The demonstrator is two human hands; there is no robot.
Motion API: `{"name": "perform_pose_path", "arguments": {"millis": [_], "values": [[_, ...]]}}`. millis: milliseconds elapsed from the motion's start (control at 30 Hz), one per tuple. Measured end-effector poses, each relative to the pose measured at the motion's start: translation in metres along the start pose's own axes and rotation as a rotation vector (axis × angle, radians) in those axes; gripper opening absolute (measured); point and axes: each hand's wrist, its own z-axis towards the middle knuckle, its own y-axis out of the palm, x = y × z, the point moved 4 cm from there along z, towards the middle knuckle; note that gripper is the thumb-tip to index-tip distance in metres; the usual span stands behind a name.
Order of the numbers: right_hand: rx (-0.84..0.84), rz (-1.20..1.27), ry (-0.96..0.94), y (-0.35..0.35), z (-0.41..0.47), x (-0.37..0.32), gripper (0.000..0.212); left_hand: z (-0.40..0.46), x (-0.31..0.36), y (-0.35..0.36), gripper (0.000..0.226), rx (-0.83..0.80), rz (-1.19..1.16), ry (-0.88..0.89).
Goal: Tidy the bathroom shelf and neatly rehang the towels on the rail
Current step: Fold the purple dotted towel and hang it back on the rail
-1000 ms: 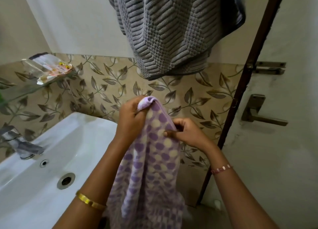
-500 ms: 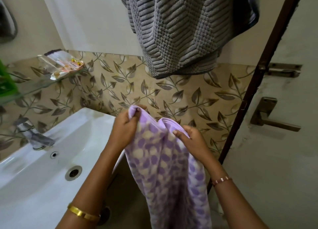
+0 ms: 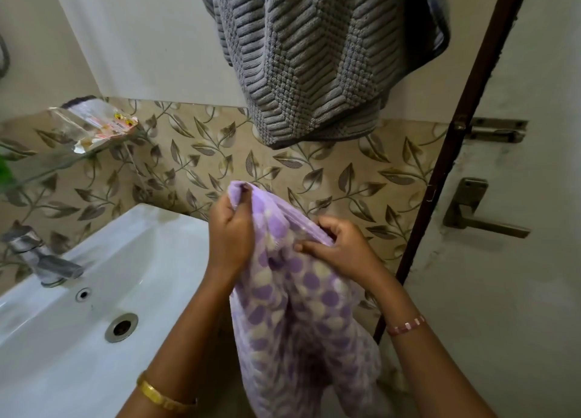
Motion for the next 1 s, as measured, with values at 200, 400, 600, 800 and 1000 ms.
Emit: {"name": "perform_pose_path", "arguments": {"millis": [200,400,600,800,1000], "values": [[0.100,-0.124,0.268,-0.014,-0.018,0.063,0.023,0.018,0.006,-0.029,0.035,0.097,0.056,0.046],[0.133,-0.371,0.059,-0.008,-0.004,0.015,0.030,-0.002,-0.002,-0.026,0.033,-0.167,0.246,0.135],[0.074,-0.497,-0.303,0.016,0.004,-0.062,0.012,-0.021,-0.004,0.009,0.027,-0.376,0.040,0.102],[-0.066,-0.412,-0.141,0.019,0.007,-0.047,0.026,-0.012,-0.017,-0.011,0.020,-0.186,0.224,0.131],[-0.050,-0.355,0.124,-0.007,0.002,0.013,0.025,0.004,-0.013,-0.048,0.017,0.172,0.178,0.123]]}}
